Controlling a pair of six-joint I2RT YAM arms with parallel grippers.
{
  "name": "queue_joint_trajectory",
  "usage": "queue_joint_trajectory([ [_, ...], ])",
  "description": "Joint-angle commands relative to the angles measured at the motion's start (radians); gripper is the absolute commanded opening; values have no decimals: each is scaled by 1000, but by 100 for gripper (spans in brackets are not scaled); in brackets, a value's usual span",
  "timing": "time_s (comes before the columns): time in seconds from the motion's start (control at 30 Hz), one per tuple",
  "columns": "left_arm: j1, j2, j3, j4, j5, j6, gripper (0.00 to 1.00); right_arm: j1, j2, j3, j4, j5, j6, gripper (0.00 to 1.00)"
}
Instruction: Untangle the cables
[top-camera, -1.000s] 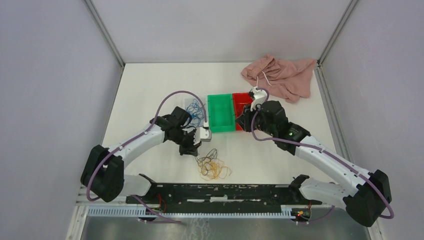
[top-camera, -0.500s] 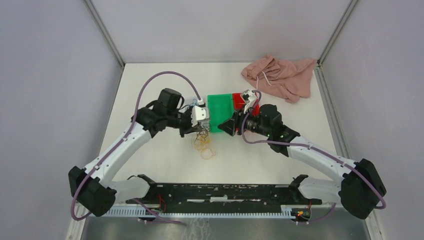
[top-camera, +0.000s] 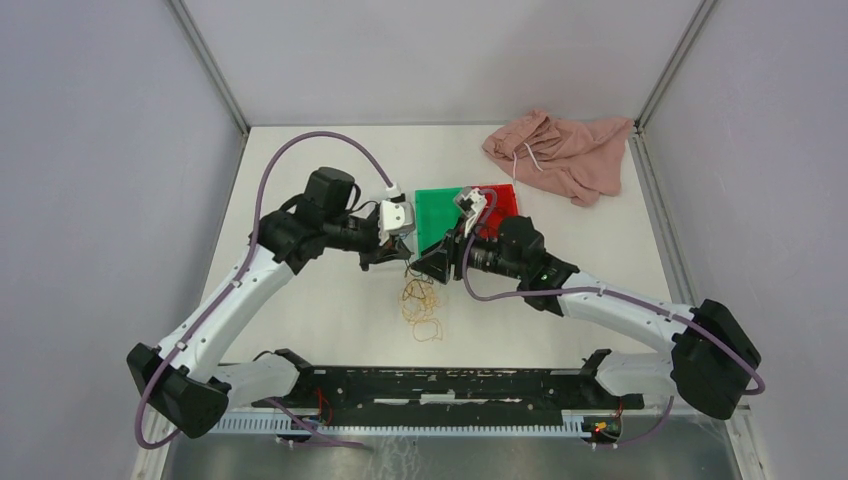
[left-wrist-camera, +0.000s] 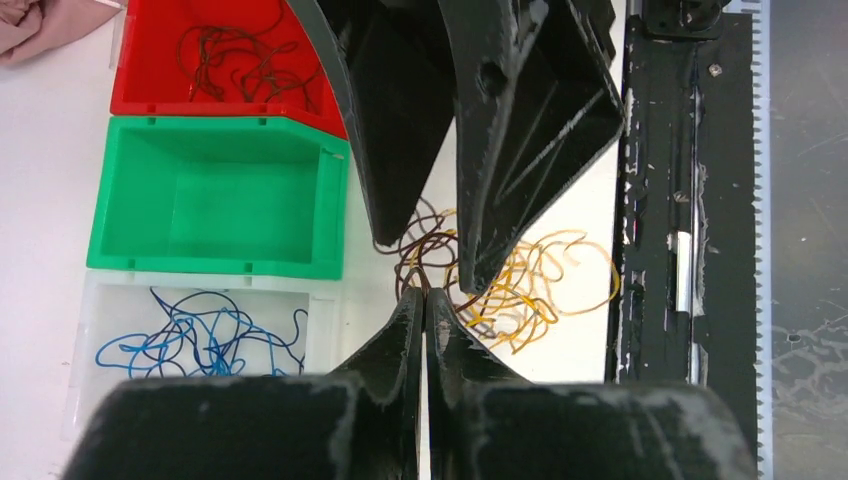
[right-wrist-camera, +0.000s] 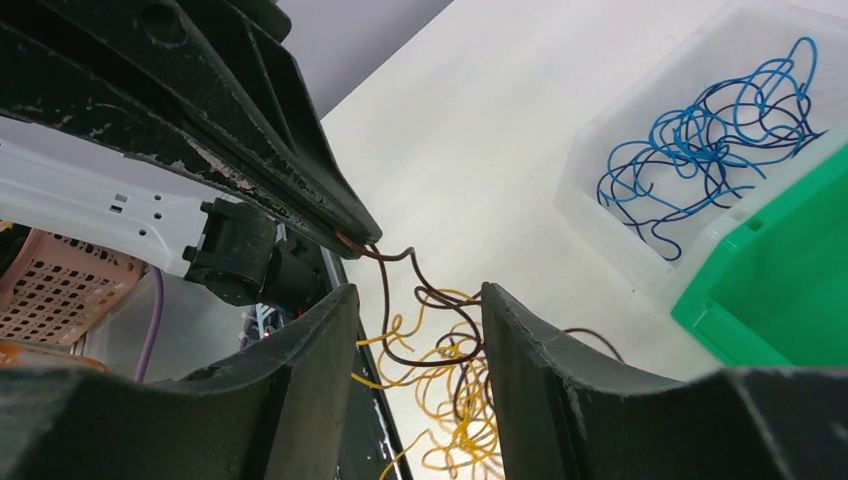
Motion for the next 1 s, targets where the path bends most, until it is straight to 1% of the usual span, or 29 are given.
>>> queue_joint_trajectory([
  [0.0, -10, -21, 54, 2, 65, -60, 3, 37, 10, 52, 44, 69, -37, 54],
  [0.13, -23, -15, 55, 11, 98, -85, 3, 48, 40, 68, 42, 116, -37, 53],
  [0.33, -30, -27, 71, 13, 147, -100, 3, 62, 75, 98, 14, 232, -60, 49],
  [0.5, -31, -33, 83, -2, 177, -101, 3, 75, 62, 97, 12, 290, -81, 47],
  [0.67, -32, -36, 92, -4, 192, -99, 3, 99, 52, 87, 21, 343, -99, 47],
  [0.8, -35, -22, 140, -4, 222, -111, 3, 135, 87, 115, 41, 410, -102, 48],
  [0.9, -35, -8, 207, -40, 232, -107, 3, 162, 132, 183, -61, 452, -98, 47],
  [0.97, -35, -2, 265, -77, 232, -77, 3, 177, 145, 188, -86, 466, -97, 45],
])
